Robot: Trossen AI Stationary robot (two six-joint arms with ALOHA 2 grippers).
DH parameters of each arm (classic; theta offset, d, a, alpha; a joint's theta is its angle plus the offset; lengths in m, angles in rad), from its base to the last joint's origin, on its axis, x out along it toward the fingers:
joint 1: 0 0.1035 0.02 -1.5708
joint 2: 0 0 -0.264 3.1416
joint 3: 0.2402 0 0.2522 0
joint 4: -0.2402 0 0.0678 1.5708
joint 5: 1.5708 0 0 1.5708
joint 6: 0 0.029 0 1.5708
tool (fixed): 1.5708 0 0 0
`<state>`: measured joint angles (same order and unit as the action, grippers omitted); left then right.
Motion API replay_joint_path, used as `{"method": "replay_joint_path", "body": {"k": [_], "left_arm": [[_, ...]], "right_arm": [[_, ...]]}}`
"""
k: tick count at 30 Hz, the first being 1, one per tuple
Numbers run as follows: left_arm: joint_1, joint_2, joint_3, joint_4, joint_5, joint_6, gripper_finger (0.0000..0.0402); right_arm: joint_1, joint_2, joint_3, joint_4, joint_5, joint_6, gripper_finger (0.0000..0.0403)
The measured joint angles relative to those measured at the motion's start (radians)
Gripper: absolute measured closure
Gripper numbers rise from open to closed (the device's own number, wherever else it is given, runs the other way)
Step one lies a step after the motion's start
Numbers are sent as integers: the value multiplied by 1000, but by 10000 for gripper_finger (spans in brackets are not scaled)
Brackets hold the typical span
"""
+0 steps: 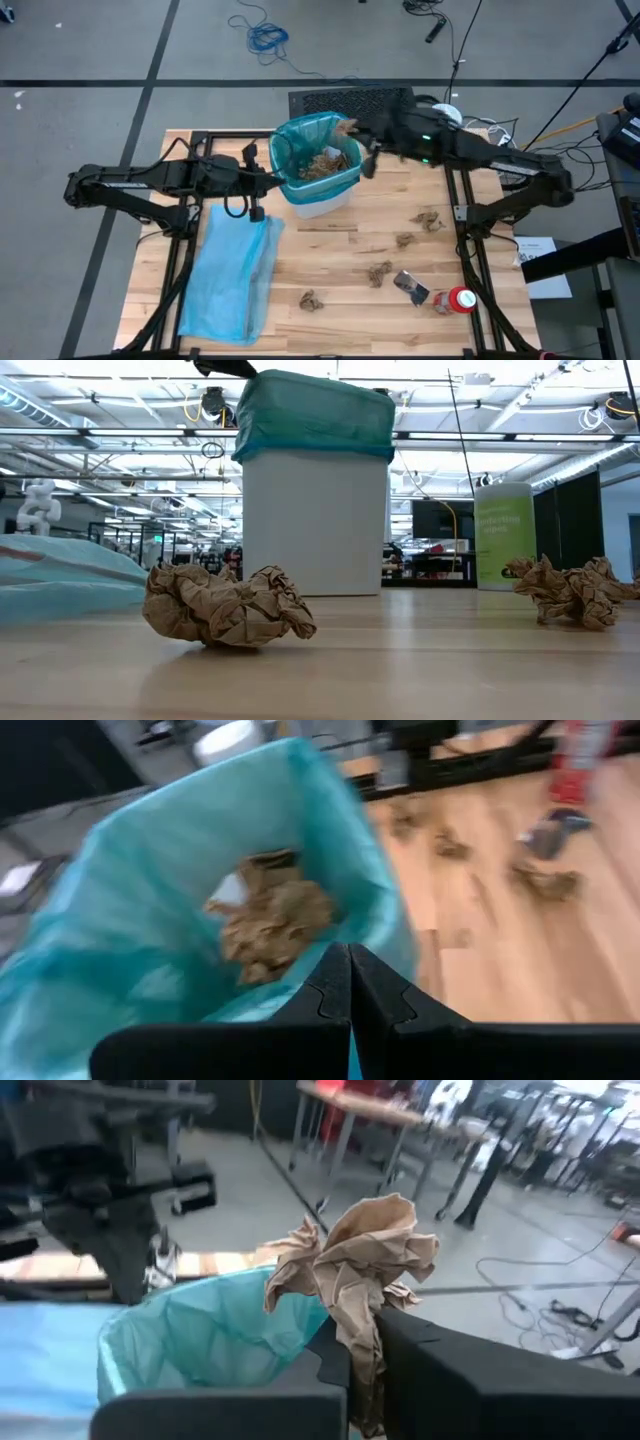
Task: Place trash/remove bag and relplace
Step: Put the brown paper into the blue trash bag inside the white trash bin
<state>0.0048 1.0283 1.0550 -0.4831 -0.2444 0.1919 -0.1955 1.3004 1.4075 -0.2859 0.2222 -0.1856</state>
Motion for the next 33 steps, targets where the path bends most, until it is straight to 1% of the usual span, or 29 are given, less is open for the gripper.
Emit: {"method": "replay_joint_path", "body": {"k": [2,3,6,10,13,18,22,24,28,33], "left_arm": [[0,0,0,-5,-58,-29,401],[0,0,0,-7,-71,-39,401],[0,0,0,-17,-78,-56,401],[-1,0,0,-23,-79,-63,401],[-1,0,0,-23,-78,-65,401],[-1,0,0,-23,-78,-57,401],[-1,1,0,3,-74,-36,401],[-1,1,0,15,-23,-19,401],[-8,1,0,48,173,51,400],[-37,1,0,115,318,110,400]], "right_arm": [[-9,74,71,-45,-15,-8,391],[-14,106,103,-68,-14,-10,385],[-27,191,190,-143,-16,-15,362],[-35,263,271,-217,-15,-18,316],[-35,284,289,-228,-15,-19,273],[-34,281,290,-229,-15,-21,199],[-34,274,291,-245,-15,-20,160],[-32,264,291,-275,-15,-19,150],[-13,226,291,-348,-14,-18,145],[28,150,291,-436,-15,0,145]]}}
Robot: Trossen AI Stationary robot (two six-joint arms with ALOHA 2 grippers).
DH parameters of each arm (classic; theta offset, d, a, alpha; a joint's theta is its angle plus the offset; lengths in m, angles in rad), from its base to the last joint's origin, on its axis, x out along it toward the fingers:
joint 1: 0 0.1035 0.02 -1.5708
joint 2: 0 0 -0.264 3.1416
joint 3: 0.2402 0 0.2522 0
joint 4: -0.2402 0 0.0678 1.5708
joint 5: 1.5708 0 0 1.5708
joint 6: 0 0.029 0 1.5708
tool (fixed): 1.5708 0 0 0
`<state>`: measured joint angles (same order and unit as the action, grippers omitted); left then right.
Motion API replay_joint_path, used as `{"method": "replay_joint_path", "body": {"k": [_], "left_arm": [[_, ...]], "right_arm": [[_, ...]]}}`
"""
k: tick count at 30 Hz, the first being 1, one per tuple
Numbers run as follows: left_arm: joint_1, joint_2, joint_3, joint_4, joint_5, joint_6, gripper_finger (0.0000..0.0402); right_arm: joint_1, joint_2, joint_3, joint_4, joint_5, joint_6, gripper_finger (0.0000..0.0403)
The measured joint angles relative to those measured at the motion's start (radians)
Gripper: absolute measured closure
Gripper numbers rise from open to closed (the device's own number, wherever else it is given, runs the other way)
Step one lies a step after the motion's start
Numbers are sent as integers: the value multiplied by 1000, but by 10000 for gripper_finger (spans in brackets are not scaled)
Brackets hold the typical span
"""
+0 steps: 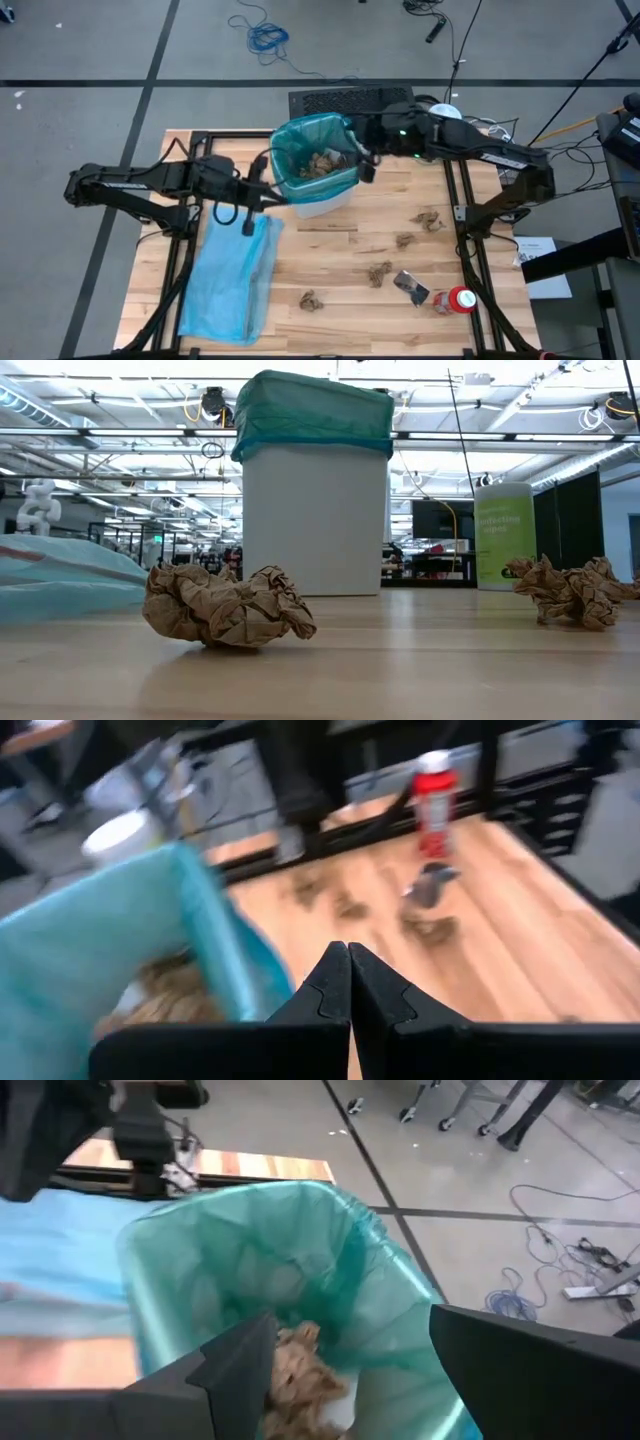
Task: Place trash/remove bag and relplace
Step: Put the brown paper into the blue trash bag inside the white trash bin
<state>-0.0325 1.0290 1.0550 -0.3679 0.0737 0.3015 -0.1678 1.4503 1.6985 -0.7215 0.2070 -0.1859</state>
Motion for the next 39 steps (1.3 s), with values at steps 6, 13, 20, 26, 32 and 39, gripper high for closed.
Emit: {"method": "replay_joint_path", "body": {"k": [6,13,20,26,32,39], "left_arm": [[-56,56,0,2,57,19,395],[-97,221,0,-19,57,-9,348],[-149,345,0,-22,58,-83,303],[-225,442,0,11,61,-152,279],[-299,526,0,70,62,-218,271],[-377,586,0,134,97,-248,271]], "right_arm": [[72,-75,0,-154,-48,106,144],[162,-75,-123,-205,-83,229,150],[251,-74,-379,-88,-83,333,164],[352,-74,-530,81,-78,361,165],[437,-74,-582,125,-68,413,165],[529,-74,-595,172,-60,497,165]]}}
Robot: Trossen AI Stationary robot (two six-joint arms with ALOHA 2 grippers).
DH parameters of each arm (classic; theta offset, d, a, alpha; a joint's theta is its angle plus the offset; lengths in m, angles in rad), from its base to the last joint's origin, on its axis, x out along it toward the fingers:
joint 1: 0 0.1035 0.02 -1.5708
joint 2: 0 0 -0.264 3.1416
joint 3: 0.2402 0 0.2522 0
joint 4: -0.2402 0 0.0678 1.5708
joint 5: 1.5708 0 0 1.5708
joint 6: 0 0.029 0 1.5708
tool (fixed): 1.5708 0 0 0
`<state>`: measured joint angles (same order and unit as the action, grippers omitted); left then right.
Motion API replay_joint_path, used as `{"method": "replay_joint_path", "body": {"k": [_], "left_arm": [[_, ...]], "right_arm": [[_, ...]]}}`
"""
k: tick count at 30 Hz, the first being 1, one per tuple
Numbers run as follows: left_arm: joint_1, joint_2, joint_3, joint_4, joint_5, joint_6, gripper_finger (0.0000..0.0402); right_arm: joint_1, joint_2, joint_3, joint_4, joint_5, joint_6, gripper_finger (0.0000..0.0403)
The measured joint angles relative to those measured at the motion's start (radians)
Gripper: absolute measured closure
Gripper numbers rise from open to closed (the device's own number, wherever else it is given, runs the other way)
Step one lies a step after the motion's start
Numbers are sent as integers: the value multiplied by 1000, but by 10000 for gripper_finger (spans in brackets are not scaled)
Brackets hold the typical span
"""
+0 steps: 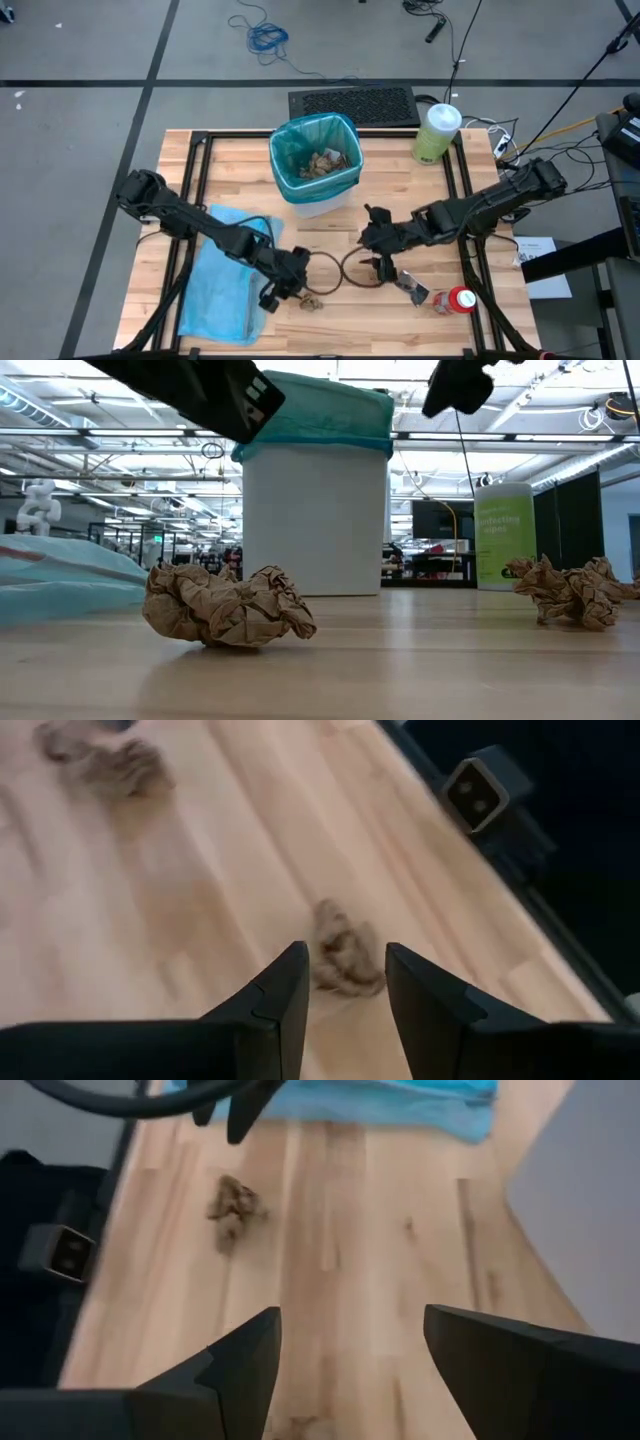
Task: Place trash/remove bag and relplace
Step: Put the brown paper into the blue trash bag inside the white trash bin
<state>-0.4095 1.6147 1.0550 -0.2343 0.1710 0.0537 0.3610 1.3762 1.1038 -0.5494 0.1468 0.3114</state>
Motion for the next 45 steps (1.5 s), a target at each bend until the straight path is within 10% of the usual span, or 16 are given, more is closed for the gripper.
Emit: {"method": "replay_joint_path", "body": {"k": [11,45], "left_arm": [[-22,79,0,91,25,-70,271],[53,211,0,111,199,-127,271]], "right_arm": [[143,0,0,47,168,122,165],[152,0,-1,45,170,122,165]]}}
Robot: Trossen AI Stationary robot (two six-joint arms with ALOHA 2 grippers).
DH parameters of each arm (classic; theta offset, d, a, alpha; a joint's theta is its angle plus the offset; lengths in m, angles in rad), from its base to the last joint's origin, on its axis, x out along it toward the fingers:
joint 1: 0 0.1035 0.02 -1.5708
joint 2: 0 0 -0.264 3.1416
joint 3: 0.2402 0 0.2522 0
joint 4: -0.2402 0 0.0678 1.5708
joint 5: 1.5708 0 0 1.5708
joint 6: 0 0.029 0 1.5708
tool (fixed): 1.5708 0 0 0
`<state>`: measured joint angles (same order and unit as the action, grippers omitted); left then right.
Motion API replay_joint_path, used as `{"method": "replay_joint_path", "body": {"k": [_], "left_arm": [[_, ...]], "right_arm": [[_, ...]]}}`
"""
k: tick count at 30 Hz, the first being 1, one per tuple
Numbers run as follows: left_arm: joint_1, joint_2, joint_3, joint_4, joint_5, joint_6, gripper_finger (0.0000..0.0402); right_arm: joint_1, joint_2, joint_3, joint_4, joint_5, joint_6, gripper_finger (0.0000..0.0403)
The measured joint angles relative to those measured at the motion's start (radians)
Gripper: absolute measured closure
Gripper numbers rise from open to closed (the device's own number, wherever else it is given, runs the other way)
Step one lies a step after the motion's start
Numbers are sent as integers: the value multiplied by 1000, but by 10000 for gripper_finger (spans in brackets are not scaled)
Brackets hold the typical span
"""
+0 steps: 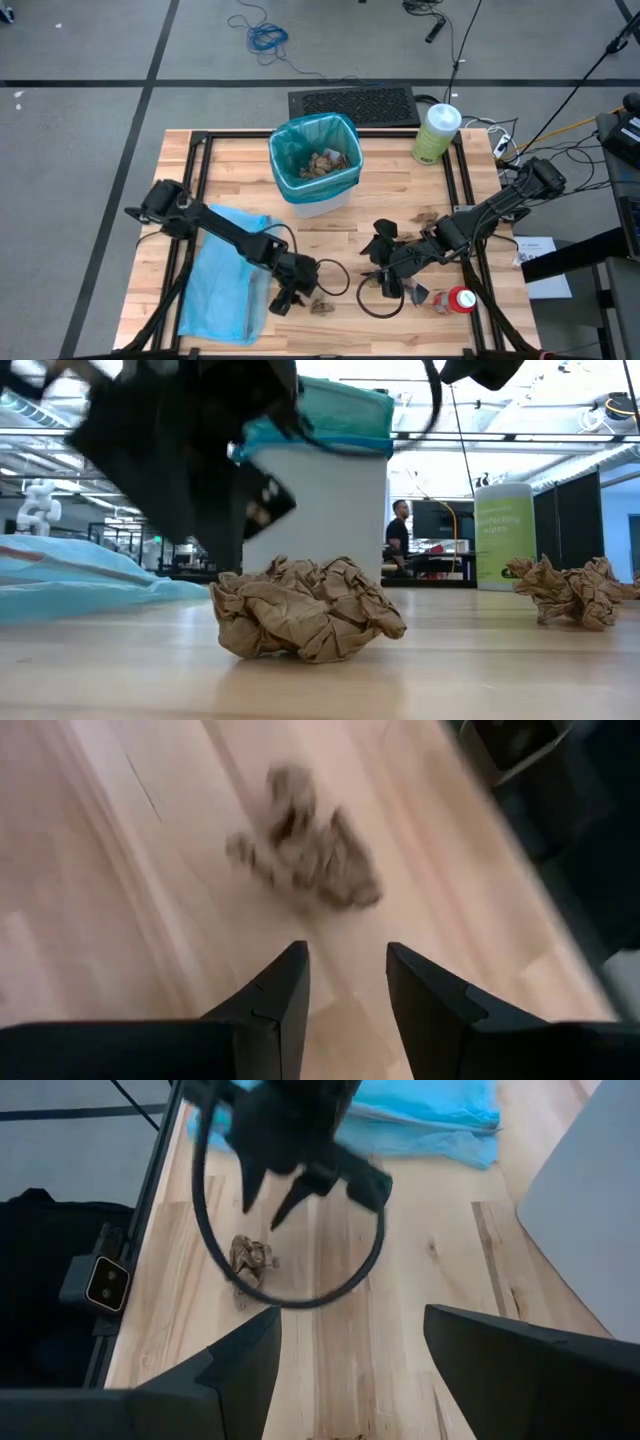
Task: Place trash/remove bag and relplace
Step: Put the brown paper into the blue trash bag inside the white trash bin
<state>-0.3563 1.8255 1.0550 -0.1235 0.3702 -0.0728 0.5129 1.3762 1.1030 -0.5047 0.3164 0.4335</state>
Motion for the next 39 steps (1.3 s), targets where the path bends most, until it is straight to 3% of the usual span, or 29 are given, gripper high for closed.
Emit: {"method": "replay_joint_path", "body": {"k": [5,11,16,20,30,39], "left_arm": [[16,-62,1,38,0,-90,271],[67,-25,0,28,11,-200,271],[119,17,0,122,158,-289,271],[132,19,0,154,217,-287,271],[132,43,0,170,204,-314,271],[124,46,0,167,174,-349,271]], "right_arm": [[0,0,0,-2,-1,-1,165],[0,0,0,0,0,-7,165],[0,0,0,-1,-4,-7,165],[0,0,0,-1,-8,-7,165],[2,0,0,-2,3,-3,165],[75,0,0,0,108,33,165]]}}
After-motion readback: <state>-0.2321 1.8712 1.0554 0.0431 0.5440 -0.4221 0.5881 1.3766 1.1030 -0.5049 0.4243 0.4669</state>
